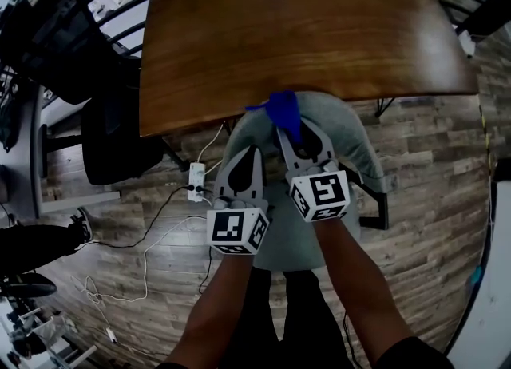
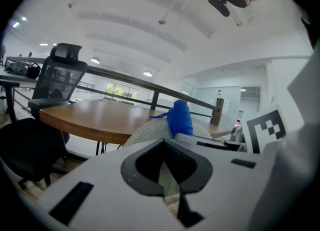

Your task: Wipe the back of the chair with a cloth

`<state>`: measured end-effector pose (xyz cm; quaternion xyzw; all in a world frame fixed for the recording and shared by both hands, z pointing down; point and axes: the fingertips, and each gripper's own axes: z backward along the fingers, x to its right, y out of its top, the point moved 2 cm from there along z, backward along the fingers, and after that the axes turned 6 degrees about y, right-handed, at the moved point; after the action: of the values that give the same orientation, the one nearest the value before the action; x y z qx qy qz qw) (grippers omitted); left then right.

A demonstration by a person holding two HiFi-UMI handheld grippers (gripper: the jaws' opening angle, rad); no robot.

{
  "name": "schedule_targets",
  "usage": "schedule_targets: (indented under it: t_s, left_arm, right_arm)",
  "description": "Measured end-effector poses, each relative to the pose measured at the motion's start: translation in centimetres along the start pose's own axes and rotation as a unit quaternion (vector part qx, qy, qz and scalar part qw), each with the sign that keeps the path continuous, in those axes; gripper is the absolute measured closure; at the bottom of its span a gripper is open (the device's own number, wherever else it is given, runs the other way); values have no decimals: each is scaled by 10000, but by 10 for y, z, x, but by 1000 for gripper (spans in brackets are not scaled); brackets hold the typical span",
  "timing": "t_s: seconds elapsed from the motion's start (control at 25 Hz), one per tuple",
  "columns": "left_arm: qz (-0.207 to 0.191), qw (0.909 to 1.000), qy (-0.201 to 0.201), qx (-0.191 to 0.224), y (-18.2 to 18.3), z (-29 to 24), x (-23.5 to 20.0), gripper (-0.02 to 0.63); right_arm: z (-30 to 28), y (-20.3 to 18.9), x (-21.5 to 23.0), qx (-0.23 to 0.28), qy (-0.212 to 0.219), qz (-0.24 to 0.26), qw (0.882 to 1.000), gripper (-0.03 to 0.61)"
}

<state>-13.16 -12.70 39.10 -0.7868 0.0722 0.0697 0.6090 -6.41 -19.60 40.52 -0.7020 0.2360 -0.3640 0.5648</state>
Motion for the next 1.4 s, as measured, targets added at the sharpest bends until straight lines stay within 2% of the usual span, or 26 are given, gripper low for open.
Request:
schedule_targets:
  t_s: [0.28,0.56,0.88,1.0,1.16,1.4]
  left_arm:
    - [-94,9999,-97,23,-10,-13,22,612]
    - [-81,9993,-353,70,-25,-20,49,612]
    - [-164,9980,-590,160,-44,-19,54,611]
    - [-182,9975,-658,184,-48,-14,54,611]
    - [-168,9967,-728,307,-47,0,46,611]
    - [-168,9994,45,293,-64,28,-2,612]
  right_arm:
    - [19,2,33,172,-358,7,9992,454]
    - [36,1,55,315,-543,114,9980,456]
    - [71,-3,83,375,-1073,233,9932,456]
    - [81,-3,86,471,-1147,358,9916,456]
    - [78,-3,55,648,-845,700,9918,456]
    - [40,-46,-17,550,22,665,9963,456]
